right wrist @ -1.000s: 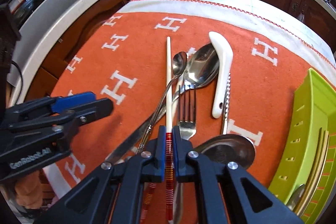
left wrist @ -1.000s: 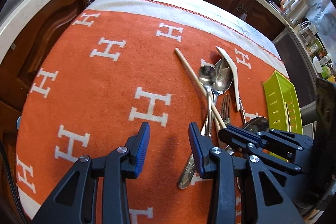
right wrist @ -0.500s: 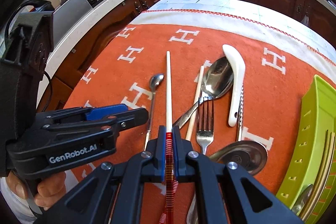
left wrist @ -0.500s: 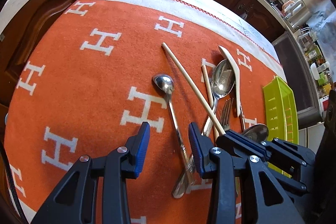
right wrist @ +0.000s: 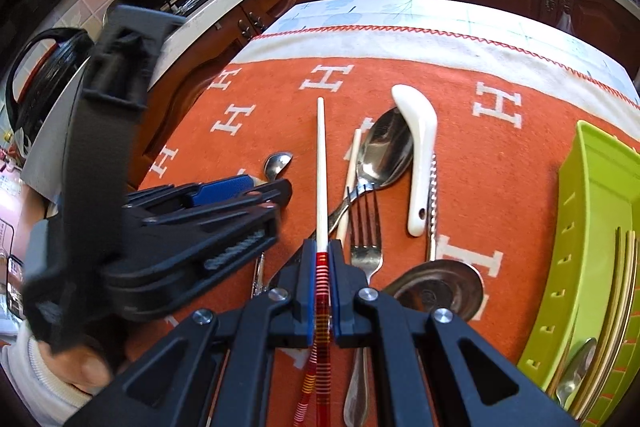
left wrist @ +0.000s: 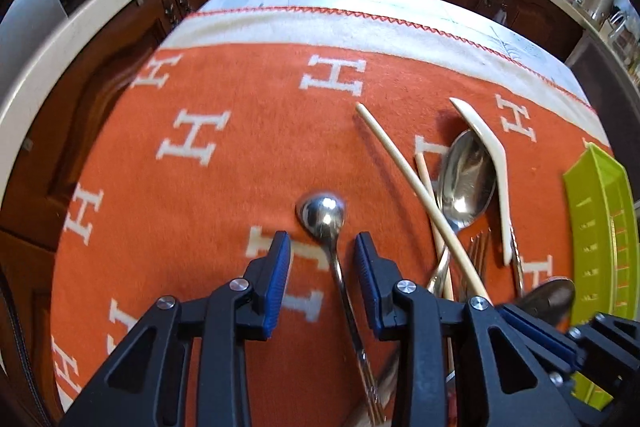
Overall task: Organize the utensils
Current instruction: 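Grasp a red-banded chopstick with the right tool while the left tool grasps a small metal spoon, then carry chopstick and spoon into the green tray and open both tools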
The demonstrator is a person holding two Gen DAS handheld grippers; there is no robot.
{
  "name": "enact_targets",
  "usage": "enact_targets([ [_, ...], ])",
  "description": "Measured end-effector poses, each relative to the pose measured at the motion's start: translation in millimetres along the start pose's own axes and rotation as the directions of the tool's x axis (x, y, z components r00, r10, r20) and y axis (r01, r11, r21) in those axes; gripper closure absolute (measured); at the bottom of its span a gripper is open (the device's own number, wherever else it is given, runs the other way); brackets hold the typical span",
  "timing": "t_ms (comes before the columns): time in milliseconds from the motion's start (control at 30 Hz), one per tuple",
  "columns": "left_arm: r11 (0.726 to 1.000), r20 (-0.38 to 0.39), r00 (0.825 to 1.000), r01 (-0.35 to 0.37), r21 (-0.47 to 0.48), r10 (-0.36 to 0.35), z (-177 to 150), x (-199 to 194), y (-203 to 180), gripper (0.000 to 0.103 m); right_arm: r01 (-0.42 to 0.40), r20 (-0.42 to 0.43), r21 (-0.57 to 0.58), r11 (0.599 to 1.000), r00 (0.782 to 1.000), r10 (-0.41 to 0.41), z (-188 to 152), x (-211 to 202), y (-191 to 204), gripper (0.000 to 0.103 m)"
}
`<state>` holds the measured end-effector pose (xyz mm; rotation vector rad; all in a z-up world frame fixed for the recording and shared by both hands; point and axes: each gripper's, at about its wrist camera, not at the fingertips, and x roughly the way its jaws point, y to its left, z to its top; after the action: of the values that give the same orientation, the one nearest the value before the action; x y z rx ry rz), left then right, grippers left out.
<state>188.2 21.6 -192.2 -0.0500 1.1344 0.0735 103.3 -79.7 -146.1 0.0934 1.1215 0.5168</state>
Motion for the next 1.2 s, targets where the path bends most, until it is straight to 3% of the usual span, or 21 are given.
enact_targets([
  [100, 0.999, 0.02, 0.999, 0.032, 0.022, -0.032, 0, -2, -1, 0.1, -0.011, 0.006, 0.022, 1.0, 1.0, 0.01, -1, -3, -6, 0.098],
  [133, 0.997, 0.025, 0.997, 0.068, 0.023, -0.068, -1, -2, 0, 0.101, -0.01, 0.01, 0.025, 1.0, 1.0, 0.01, -2, -5, -7, 0.098],
  [233, 0.989, 0.029, 0.989, 0.148, -0.01, -0.148, -4, -3, 10, 0.101, -0.025, 0.025, 0.044, 0.999, 0.999, 0.024, -3, -10, -11, 0.098],
  [333, 0.966, -0.004, 0.969, 0.245, -0.079, -0.246, -11, -7, 30, 0.102, -0.038, 0.042, 0.057, 0.998, 0.998, 0.036, -6, -17, -14, 0.098],
  [500, 0.947, -0.006, 0.951, 0.306, -0.101, -0.308, -23, -24, 37, 0.102, -0.064, 0.073, 0.079, 0.995, 0.996, 0.058, -12, -32, -17, 0.098],
  [667, 0.933, 0.048, 0.934, 0.357, -0.046, -0.355, -30, -65, 27, 0.103, -0.089, 0.117, 0.1, 0.991, 0.99, 0.077, -23, -55, -17, 0.098],
  [933, 0.922, 0.16, 0.909, 0.375, 0.098, -0.386, -42, -138, 8, 0.103, -0.116, 0.202, 0.125, 0.985, 0.975, 0.089, -46, -100, -22, 0.098],
  [1200, 0.863, 0.14, 0.862, 0.451, 0.227, -0.488, -47, -188, -34, 0.103, -0.067, 0.294, 0.194, 0.979, 0.956, 0.007, -74, -158, -43, 0.098],
])
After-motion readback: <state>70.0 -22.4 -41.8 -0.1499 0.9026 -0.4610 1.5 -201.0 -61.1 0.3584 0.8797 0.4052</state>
